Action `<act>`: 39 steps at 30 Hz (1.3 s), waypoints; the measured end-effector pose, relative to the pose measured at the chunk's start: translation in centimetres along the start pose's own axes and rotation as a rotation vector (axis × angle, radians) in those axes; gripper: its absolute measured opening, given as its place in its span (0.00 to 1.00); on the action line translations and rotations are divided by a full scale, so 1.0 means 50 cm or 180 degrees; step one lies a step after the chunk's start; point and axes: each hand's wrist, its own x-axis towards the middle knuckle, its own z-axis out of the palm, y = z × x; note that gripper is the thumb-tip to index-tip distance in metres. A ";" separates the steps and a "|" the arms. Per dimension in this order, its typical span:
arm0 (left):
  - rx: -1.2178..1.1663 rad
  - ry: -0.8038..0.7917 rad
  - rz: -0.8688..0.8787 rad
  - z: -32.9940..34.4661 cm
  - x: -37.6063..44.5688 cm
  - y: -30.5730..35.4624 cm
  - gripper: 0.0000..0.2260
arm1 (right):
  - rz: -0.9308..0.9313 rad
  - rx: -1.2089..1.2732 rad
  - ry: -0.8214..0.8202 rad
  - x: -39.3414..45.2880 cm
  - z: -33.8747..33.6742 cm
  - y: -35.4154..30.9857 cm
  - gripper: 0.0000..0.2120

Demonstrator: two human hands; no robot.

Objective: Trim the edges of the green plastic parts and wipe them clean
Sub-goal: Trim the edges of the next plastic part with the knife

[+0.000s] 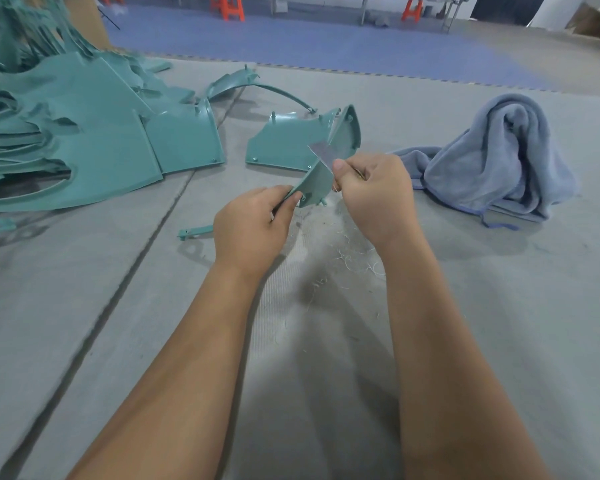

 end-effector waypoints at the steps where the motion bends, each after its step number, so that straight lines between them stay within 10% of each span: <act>1: -0.0010 -0.0001 -0.0011 0.000 -0.001 0.000 0.14 | -0.0009 0.0006 -0.0010 -0.001 -0.001 -0.001 0.18; 28: -0.0323 -0.0116 -0.0524 0.006 0.003 -0.006 0.15 | 0.0113 0.0287 -0.0083 -0.002 0.012 0.014 0.17; 39: -0.0236 -0.0045 -0.0573 0.009 0.005 -0.008 0.14 | 0.1072 0.1716 0.0076 0.005 -0.008 0.002 0.22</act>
